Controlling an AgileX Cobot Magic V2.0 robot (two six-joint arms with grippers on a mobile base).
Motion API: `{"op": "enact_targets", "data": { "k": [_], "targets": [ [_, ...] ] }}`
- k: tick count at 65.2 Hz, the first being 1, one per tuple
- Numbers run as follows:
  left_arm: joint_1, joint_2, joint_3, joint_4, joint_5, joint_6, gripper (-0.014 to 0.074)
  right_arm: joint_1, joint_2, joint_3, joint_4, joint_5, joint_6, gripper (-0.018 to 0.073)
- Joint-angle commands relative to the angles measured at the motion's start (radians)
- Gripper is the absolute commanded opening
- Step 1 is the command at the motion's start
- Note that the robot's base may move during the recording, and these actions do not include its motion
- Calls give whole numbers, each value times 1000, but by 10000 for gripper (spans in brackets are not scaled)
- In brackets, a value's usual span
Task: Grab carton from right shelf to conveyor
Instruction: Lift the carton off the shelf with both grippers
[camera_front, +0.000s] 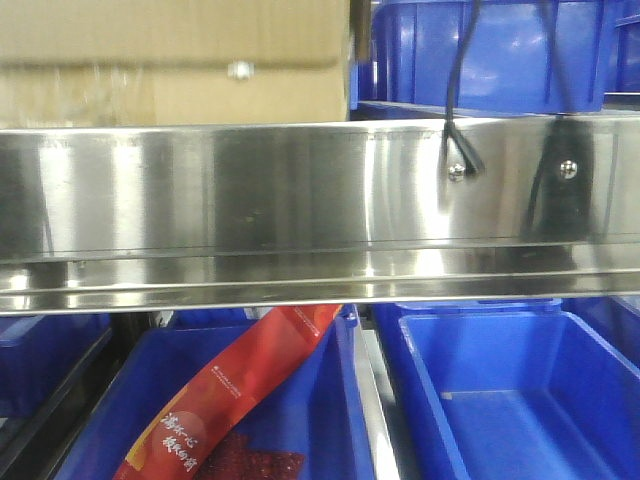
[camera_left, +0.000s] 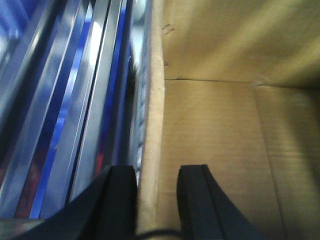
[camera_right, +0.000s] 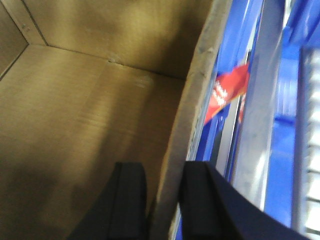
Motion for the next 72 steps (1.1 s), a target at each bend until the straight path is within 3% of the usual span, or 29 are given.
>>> {"op": "enact_targets", "data": {
  "k": [1, 12, 29, 39, 46, 52, 62, 72],
  "targets": [
    [6, -35, -59, -49, 8, 22, -6, -7, -17, -96, -19, 21, -14, -67],
    [0, -87, -79, -136, 63, 22, -6, -7, -25, -225, -21, 21, -16, -67],
    [-103, -161, -38, -121, 63, -19, -9, 17, -122, -182, -21, 21, -54, -67],
    [-211, -196, 5, -54, 63, -82, -9, 17, -213, -33, -32, 21, -73, -67],
    [-315, -213, 33, 72, 63, -153, -9, 17, -299, 116, -94, 21, -73, -67],
    [-397, -224, 41, 137, 63, -193, -9, 17, -380, 232, -108, 21, -73, -67],
    [-484, -226, 43, 144, 63, -207, -9, 17, -484, 379, -108, 21, -73, -67],
    [-505, -226, 43, 140, 63, -221, -9, 17, -529, 462, -108, 21, -73, -67]
  ]
}}
